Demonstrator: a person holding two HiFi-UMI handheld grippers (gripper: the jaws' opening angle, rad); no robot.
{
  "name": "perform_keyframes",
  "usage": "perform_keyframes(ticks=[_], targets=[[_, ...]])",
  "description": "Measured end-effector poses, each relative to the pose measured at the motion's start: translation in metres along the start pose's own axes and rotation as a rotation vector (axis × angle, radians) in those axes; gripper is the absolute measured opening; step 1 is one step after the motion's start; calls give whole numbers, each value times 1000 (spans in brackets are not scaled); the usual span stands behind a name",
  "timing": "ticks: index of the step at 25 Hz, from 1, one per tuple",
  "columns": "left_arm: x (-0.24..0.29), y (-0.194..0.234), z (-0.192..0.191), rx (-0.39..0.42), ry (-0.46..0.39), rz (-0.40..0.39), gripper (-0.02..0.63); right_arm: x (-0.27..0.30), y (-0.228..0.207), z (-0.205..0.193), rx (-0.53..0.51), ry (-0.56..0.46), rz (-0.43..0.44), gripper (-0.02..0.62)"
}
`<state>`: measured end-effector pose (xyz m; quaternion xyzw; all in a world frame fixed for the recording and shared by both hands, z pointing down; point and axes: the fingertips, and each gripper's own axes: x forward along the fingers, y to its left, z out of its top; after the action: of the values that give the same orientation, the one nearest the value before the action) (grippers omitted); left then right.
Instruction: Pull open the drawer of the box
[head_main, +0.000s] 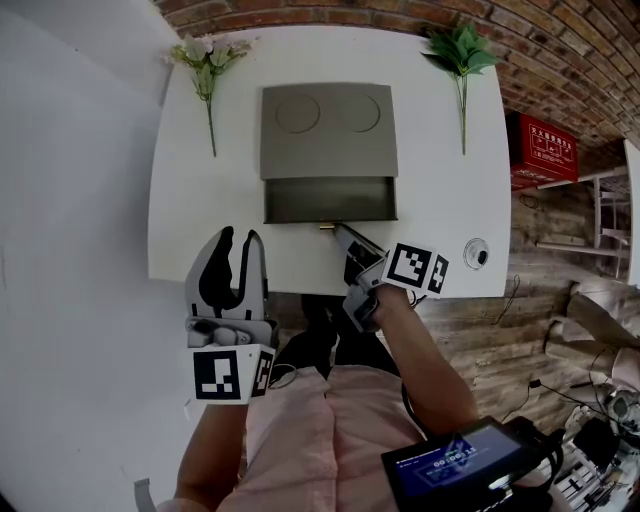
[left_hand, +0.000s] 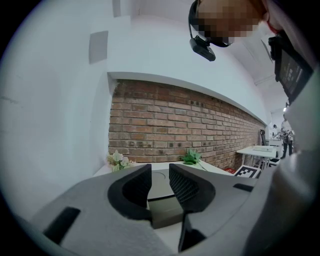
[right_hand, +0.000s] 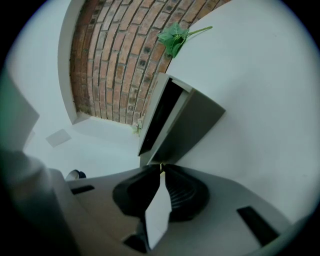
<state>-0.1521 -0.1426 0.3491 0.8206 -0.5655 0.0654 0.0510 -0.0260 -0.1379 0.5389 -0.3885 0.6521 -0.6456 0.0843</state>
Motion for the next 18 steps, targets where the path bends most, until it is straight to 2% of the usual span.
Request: perform_keyframes(ticks=[12, 18], targets=[[-16, 2, -2, -5, -11, -21, 114, -6, 1, -24, 3, -10, -7, 37], [-14, 0, -1, -2, -10, -26, 112, -8, -2, -20, 7, -14, -8, 38]])
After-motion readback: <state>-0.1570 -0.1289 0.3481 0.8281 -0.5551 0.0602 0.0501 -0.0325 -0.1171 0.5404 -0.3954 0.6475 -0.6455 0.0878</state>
